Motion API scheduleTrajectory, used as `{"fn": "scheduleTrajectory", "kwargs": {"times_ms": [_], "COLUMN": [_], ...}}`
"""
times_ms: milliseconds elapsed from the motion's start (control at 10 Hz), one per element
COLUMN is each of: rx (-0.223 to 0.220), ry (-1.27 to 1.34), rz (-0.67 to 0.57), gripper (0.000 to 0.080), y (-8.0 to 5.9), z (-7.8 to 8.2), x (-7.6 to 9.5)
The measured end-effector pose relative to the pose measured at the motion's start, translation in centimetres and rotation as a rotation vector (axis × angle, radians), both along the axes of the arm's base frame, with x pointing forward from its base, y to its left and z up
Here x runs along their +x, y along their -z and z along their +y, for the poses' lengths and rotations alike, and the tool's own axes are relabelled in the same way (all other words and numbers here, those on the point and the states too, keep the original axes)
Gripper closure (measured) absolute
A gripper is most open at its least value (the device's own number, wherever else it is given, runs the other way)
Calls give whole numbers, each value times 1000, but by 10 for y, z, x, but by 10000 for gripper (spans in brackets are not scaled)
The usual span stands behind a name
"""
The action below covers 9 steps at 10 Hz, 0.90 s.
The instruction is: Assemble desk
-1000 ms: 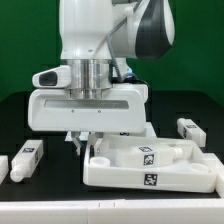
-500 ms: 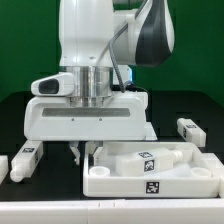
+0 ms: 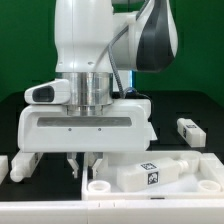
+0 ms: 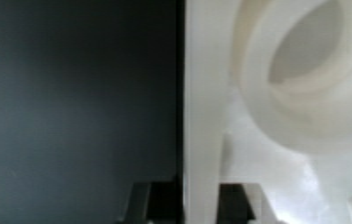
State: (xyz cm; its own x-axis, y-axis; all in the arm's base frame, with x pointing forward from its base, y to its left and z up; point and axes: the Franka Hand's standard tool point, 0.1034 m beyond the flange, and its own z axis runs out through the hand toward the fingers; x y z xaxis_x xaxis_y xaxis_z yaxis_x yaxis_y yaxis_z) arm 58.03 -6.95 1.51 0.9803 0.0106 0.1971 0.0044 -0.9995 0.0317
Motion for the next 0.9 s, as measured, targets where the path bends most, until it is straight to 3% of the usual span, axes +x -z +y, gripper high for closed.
{"fn": "scheduleTrajectory", "kwargs": {"times_ms": [900], "rx": [12], "ry": [43], "rz": [12], "gripper": [736], "y": [3], "z": [0], "x": [3]}}
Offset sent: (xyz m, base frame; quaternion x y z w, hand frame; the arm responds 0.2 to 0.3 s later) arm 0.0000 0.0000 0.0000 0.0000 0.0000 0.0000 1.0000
